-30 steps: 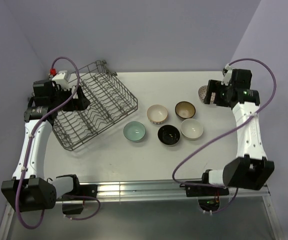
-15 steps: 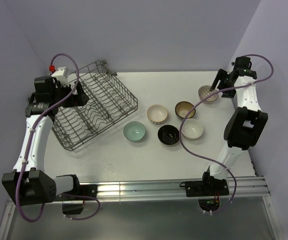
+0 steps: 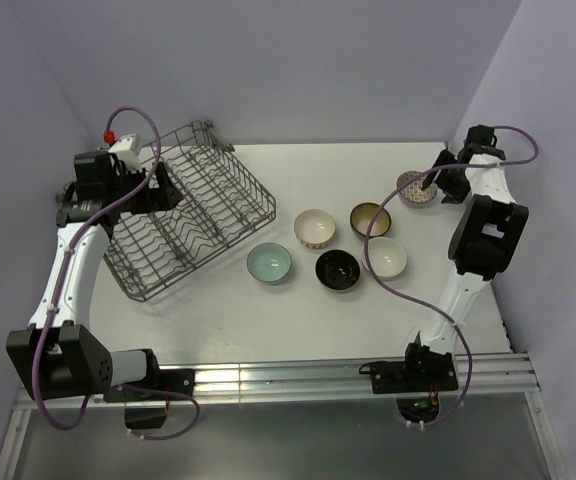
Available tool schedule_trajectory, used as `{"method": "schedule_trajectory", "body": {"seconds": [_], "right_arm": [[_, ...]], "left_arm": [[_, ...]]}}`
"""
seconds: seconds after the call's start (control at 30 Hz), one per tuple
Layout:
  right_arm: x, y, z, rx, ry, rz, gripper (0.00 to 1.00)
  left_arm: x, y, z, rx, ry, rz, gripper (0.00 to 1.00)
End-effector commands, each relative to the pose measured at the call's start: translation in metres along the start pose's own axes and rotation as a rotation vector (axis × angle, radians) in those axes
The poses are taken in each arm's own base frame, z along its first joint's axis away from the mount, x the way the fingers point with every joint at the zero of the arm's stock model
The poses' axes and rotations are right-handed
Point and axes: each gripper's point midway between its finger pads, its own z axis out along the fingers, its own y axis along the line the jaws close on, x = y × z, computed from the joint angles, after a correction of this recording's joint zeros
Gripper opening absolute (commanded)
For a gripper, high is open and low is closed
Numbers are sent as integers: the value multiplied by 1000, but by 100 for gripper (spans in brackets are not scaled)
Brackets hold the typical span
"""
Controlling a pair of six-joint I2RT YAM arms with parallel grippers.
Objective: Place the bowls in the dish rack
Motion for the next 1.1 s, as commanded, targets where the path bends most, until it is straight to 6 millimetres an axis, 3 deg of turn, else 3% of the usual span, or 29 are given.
{"method": "schedule_trajectory", "body": {"seconds": [0.0,0.2,0.4,0.5,0.63,0.7,0.8,0.87,0.97,1.07], "right_arm": [[-28,-3,8,19,-86,10,73],[-26,-8,30,5,-58,39,68],[-21,-7,44,-28,-34,66,57],[-18,-4,47,-51,-21,79,47],[-13,-4,52,-63,0,90,28],[-10,-2,52,-76,10,94,24],[-8,-1,50,-99,20,106,14],[-7,0,47,-129,32,119,2],[-5,13,31,-230,55,126,0],[-8,39,-1,-376,59,115,0]], "left_arm": [[-3,-2,8,30,0,-17,99],[-6,-7,6,51,-20,-17,99],[-14,-14,-6,71,-131,12,100],[-16,-20,-15,88,-175,38,100],[-16,-21,-20,87,-185,50,99],[-16,-21,-18,91,-168,54,99],[-15,-18,-15,78,-145,40,99],[-15,-19,-15,80,-142,44,99],[-19,-22,-18,92,-157,57,100],[-24,-28,-24,111,-180,77,99]]}}
